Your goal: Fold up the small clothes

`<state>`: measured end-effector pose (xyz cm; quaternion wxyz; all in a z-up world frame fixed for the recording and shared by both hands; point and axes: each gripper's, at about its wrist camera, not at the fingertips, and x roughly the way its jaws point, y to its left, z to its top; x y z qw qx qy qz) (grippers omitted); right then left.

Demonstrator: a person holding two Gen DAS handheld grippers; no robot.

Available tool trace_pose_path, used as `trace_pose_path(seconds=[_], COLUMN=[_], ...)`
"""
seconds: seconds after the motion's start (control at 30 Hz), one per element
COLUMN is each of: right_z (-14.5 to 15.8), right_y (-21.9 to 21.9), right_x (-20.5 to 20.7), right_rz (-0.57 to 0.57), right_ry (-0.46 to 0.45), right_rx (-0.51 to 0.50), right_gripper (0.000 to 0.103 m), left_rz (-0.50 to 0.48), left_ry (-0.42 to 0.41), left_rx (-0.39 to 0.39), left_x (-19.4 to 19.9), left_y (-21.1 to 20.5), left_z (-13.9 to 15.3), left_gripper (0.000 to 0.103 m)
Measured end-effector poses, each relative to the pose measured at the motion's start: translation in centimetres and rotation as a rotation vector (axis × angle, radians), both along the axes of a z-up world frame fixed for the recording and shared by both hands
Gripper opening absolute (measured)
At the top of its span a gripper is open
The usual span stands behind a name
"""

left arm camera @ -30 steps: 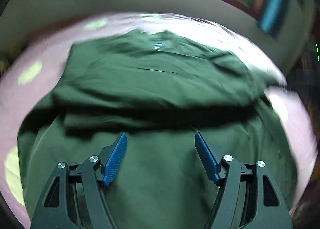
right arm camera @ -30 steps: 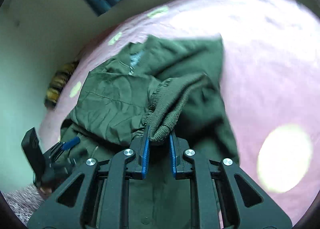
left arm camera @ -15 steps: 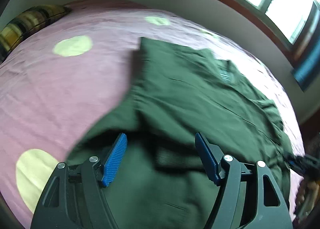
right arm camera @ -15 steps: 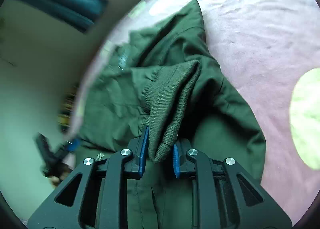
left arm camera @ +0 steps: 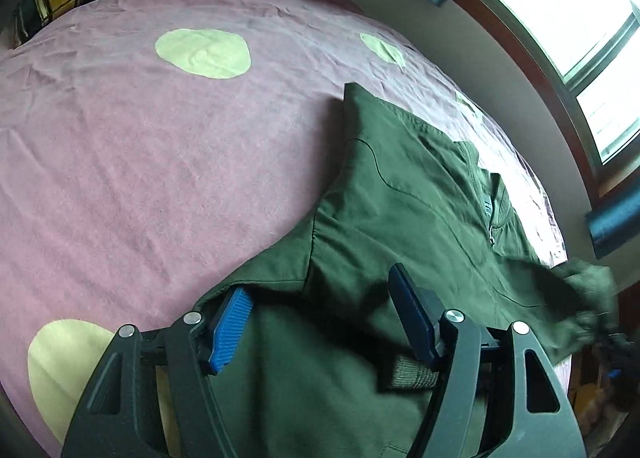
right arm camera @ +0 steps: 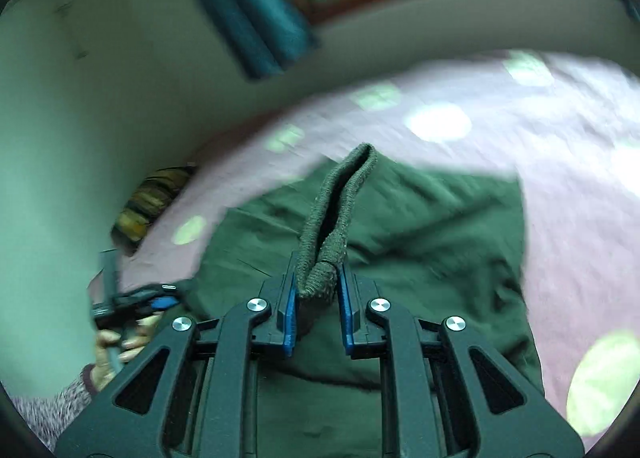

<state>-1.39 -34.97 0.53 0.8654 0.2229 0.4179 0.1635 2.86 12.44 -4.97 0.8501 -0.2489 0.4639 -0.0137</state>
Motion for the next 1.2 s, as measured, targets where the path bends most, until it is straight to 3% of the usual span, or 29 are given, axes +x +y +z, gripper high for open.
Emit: trace_pose_path(seconds=[0.1, 0.17, 0.23, 0.33, 0.5, 0.77, 1.2], right_z=[-6.6, -8.3, -8.2, -6.9, -8.1, -8.7, -9.1], right_y=[-3.2, -4.1, -4.4, -3.8, -3.4, -3.8, -4.4], right_x=[0.0, -0.6, -0.9, -1.0, -0.3, -0.7, -0.6], right_rz=[-0.061, -0.067, -0.068, -0.052, -0.051, -0.062, -0.063], right_ry=[0.178, 0.177, 0.162, 0.136, 0.151, 0.151, 0.159], right_rx=[0.125, 0.215, 0.228, 0.169, 0.177, 0.227, 0.253], right_gripper=[0.016, 0.017, 0.017, 0.017, 0.017, 0.016, 0.016], left_rz=[-0.007, -0.011, -0.011, -0.007, 0.010, -0.027, -0.060], left_ry=[0.002, 0.004, 0.004, 0.000, 0.009, -0.007, -0.014], left_rx=[-0.001, 0.009, 0.017, 0.024, -0.013, 0.131, 0.174], left_x=[0.1, 0.1, 0.1, 0.0, 0.0, -0.2, -0.4], left_y=[-0.2, -0.4, -0.5, -0.4, 0.4, -1.5, -1.9], left_z=[-0.1, -0.2, -0.2, -0.2, -0.6, -0.2, -0.3], left_gripper=[0.067, 0.067, 0.067, 0.065, 0.062, 0.062, 0.062])
